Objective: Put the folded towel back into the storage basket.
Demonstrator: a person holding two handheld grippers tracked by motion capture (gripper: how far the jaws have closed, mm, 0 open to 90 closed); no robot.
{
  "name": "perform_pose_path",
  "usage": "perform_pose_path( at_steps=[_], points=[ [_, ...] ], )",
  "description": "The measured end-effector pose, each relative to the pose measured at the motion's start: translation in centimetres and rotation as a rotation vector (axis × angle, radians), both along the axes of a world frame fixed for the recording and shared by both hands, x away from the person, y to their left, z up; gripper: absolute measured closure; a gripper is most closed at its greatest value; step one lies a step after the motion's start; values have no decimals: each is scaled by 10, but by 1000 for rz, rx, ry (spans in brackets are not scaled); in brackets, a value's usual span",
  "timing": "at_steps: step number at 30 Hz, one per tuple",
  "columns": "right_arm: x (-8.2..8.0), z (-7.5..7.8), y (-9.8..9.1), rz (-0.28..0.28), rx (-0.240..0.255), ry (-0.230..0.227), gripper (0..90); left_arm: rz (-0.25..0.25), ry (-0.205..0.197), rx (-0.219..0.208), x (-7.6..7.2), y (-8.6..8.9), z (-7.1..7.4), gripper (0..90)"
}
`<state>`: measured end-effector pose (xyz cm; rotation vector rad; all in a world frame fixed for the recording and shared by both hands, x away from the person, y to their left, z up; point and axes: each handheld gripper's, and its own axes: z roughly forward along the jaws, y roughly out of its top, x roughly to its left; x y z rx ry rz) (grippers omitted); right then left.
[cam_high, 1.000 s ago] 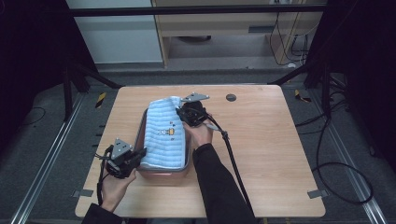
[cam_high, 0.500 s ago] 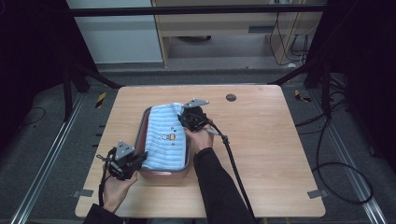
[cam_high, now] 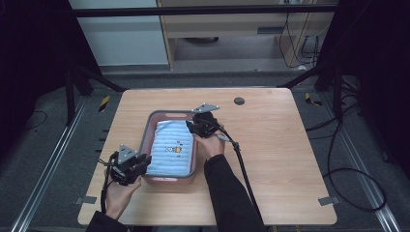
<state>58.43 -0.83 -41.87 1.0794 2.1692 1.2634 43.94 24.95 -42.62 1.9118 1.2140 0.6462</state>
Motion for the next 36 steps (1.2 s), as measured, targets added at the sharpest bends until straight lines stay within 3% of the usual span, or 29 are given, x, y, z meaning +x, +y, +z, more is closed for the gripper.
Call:
perform_pose_path(
  at_steps=[7,12,17,21,28,36],
  points=[
    [-10,15,-18,-16,32,-49,603,-1,-56,-32,-3,5,9,658],
    [-20,25,-38,-36,58,-85,490,-6,-98,-57,-5,9,18,558],
    [-31,31,-64,-68,83,-99,367,-10,-105,-88,-3,16,21,455],
    [-39,28,-88,-97,80,-87,297,-3,-112,-91,0,21,20,389],
    [-57,18,-135,-163,49,-80,279,9,-113,-67,4,27,16,316],
    [-76,6,-186,-228,43,-64,265,44,-121,-78,8,43,15,308]
  ],
)
